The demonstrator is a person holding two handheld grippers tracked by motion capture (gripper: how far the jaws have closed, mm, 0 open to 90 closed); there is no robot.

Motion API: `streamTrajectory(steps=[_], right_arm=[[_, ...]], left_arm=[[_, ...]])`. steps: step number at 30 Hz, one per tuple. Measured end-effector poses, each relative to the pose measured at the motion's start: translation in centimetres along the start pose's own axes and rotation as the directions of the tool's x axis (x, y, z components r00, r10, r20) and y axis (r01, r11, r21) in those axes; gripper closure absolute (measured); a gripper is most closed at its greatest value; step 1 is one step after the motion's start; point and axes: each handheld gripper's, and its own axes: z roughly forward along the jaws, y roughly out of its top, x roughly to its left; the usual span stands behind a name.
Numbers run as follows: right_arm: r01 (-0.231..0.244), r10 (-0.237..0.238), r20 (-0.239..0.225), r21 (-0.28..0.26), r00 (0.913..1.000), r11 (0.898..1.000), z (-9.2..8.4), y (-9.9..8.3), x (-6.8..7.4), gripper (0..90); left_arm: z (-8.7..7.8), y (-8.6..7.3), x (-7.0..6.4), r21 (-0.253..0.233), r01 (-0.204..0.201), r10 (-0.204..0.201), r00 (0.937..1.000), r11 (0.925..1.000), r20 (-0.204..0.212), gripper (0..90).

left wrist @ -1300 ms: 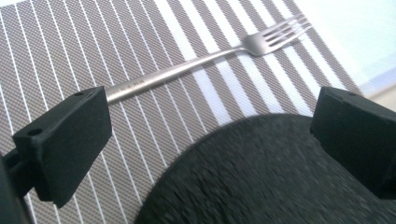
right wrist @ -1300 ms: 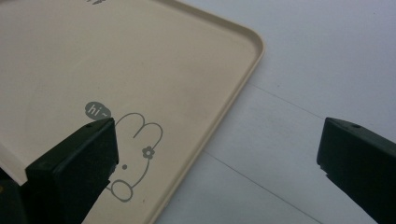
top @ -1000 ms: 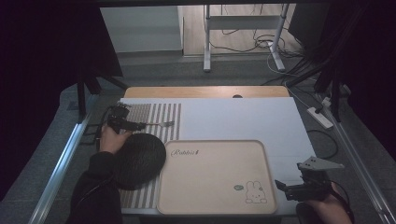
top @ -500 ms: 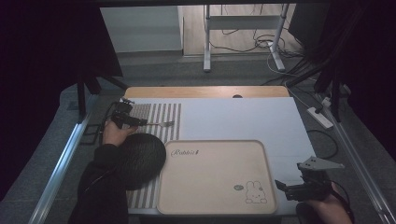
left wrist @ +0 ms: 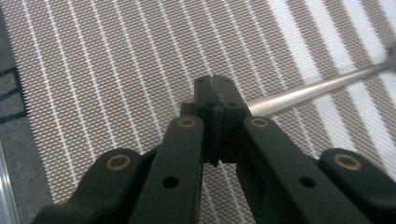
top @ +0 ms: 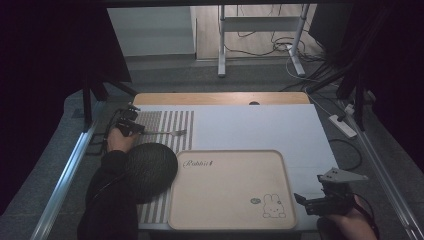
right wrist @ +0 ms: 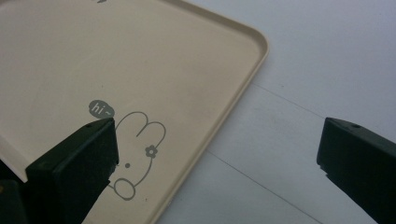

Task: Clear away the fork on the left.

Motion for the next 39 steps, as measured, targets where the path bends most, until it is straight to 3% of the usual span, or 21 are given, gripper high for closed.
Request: streamTrajectory(steps=[4, 11, 16, 21, 32, 37, 38, 39], right_arm=[[0.001, -0.001, -0.002, 0.0, 1.0, 1.0, 0.0, 0.0, 0.0, 0.0], [0.005, -0.005, -0.004, -0.001, 1.0, 1.0, 0.0, 0.0, 0.0, 0.0], [0.008, -0.008, -0.005, -0.001, 1.0, 1.0, 0.0, 0.0, 0.0, 0.0], [0.012, -0.012, -0.005, -0.001, 0.9999, 1.0, 0.0, 0.0, 0.1, 0.0], [0.017, -0.017, -0.008, 0.001, 0.9998, 1.0, 0.0, 0.0, 0.1, 0.0], [0.018, -0.018, -0.01, 0.001, 0.9998, 1.0, 0.0, 0.0, 0.1, 0.0], [0.018, -0.018, -0.011, 0.002, 0.9998, 1.0, 0.0, 0.0, 0.1, 0.0], [0.018, -0.018, -0.01, 0.001, 0.9998, 1.0, 0.0, 0.0, 0.1, 0.0]], left_arm=[[0.3, 0.0, 0.4, 0.008, -0.003, 0.003, 0.9997, 1.0, -0.023, 89.2], [-0.1, -0.8, 0.5, 0.031, -0.001, 0.001, 1.0, 0.9995, 0.009, 89.4], [-0.7, -1.6, 0.1, 0.061, -0.053, 0.05, 0.9968, 0.9967, 0.062, 89.3], [-1.3, -2.3, -0.7, 0.096, -0.113, 0.106, 0.9915, 0.9889, 0.075, 89.3], [-1.6, -2.8, -1.1, 0.119, -0.123, 0.111, 0.9883, 0.9853, 0.105, 89.3], [-2.0, -2.4, -0.8, 0.075, -0.087, 0.08, 0.9921, 0.9934, 0.096, 75.6], [-2.3, -2.1, -0.9, 0.054, -0.083, 0.078, 0.9931, 0.9951, 0.088, 62.4], [-2.4, -1.9, -1.0, 0.044, -0.082, 0.077, 0.9919, 0.9957, 0.101, 58.6]])
